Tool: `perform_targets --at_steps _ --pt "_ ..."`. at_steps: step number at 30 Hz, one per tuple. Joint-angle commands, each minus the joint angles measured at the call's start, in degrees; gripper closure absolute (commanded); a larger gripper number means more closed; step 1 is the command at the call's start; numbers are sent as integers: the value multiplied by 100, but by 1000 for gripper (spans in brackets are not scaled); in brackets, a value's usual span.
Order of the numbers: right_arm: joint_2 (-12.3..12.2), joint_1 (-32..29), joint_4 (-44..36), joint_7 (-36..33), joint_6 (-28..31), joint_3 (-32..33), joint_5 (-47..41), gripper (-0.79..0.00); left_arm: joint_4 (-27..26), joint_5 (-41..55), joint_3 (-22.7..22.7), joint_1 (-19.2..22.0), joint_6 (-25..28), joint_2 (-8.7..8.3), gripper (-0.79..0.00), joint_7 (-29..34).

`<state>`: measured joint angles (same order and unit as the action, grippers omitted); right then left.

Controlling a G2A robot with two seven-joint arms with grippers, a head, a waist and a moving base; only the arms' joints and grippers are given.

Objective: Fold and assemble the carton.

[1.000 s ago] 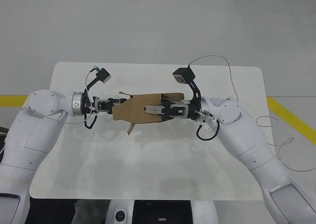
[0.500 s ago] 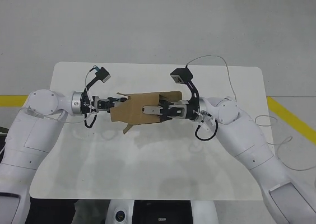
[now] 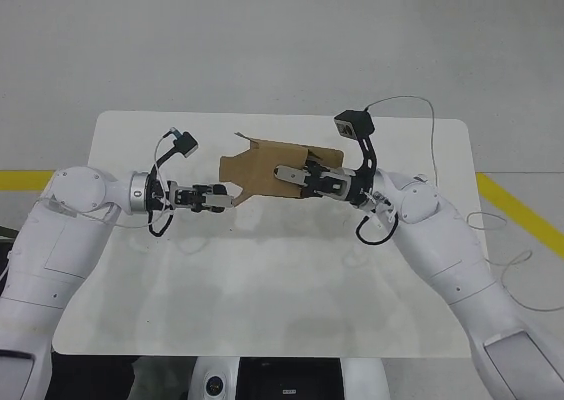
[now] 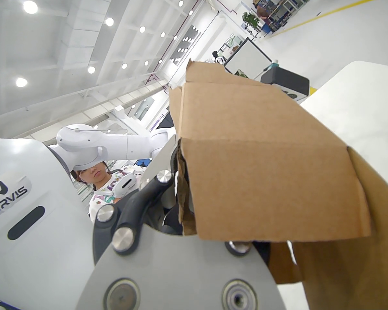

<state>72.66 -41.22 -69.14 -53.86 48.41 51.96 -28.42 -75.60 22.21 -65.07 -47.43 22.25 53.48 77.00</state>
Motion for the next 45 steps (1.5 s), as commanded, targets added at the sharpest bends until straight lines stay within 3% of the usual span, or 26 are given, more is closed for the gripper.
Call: perform_targets --at_steps 1,37,45 --pt "12 -9 -6 73 -17 -7 61 0 -63 49 47 -3 -18 11 -785 31" --pt "217 163 304 -636 -436 -345 -278 0 -107 193 183 108 -59 52 -785 99" --pt "93 -40 350 -780 -681 -8 -174 0 36 182 188 113 -49 50 -785 137"
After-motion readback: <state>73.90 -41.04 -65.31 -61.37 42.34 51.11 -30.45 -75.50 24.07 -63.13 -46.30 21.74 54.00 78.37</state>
